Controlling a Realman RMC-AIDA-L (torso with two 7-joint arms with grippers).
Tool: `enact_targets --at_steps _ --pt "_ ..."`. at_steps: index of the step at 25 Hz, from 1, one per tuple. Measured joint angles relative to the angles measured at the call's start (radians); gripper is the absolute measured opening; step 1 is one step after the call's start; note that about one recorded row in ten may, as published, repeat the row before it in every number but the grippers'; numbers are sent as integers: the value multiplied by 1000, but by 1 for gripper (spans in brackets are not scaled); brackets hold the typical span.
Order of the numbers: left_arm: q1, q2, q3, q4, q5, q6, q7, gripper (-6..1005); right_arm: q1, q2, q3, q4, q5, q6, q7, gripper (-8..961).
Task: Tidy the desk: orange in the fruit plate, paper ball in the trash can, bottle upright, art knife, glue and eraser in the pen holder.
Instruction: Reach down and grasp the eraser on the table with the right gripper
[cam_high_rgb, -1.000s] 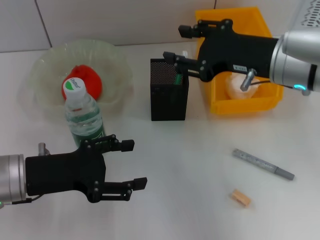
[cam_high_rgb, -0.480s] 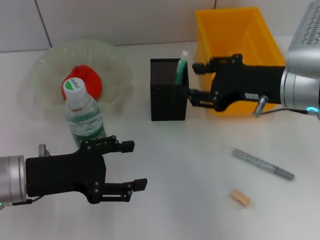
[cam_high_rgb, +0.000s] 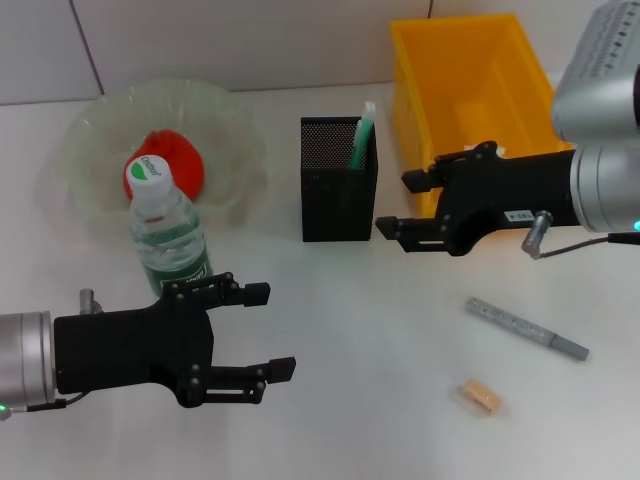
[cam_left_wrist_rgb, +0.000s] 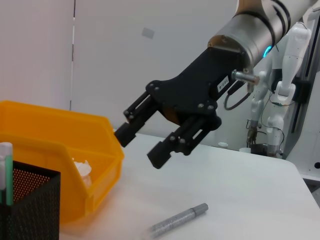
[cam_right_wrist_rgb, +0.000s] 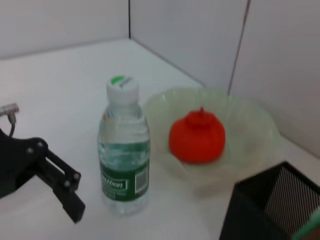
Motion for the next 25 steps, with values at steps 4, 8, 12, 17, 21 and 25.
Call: enact_targets --at_steps 4,8,12,17,21,25 --pt "0 0 0 -2 0 -1 0 861 13 0 8 -54 -54 -68 88 593" --pt "0 0 0 -3 0 -1 1 861 36 0 13 -113 -129 -152 181 592" --pt "-1 0 0 -3 0 -2 1 861 70 -1 24 -163 -184 -263 277 591" --pt "2 0 0 -5 0 -2 1 861 100 -1 54 -188 -191 -343 341 591" --pt "5 0 0 -5 0 -2 2 862 130 -1 83 -209 -200 -411 384 590" --pt "6 0 0 -5 0 0 5 862 188 -1 134 -210 -206 -498 417 589"
